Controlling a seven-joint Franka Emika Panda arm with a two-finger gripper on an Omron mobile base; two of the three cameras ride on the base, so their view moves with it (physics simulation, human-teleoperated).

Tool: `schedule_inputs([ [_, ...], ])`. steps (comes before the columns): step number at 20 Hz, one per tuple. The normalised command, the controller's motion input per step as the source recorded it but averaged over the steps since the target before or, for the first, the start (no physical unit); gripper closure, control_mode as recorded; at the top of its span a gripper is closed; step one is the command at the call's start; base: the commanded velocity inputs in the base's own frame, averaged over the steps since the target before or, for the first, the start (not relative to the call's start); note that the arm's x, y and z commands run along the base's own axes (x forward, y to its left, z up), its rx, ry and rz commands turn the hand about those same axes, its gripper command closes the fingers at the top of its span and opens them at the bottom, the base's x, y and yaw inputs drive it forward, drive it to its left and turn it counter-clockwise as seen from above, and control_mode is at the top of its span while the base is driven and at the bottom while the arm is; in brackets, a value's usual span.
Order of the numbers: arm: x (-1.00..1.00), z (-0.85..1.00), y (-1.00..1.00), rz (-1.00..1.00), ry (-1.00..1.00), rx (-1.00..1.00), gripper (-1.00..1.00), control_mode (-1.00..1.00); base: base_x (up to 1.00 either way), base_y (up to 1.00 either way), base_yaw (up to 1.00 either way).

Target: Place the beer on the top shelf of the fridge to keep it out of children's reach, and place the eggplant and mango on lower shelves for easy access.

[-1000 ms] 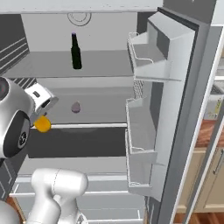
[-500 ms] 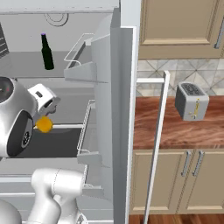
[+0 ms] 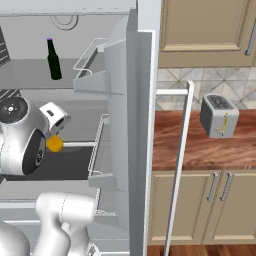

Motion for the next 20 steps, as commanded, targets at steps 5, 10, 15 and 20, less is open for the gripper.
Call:
schedule_inputs([
  [5,0.54,-0.44,0.31,-0.01,-0.01,0.01,1.0,-1.0,0.0,0.0,0.0],
  [10,0.19,-0.27,0.18,-0.27,-0.02,0.18,1.0,-1.0,0.0,0.0,0.0],
  [15,0.27,-0.18,0.08,-0.35,-0.04,0.29,1.0,-1.0,0.0,0.0,0.0],
  [20,0.48,-0.02,-0.03,-0.15,0.0,0.41,1.0,-1.0,0.0,0.0,0.0],
])
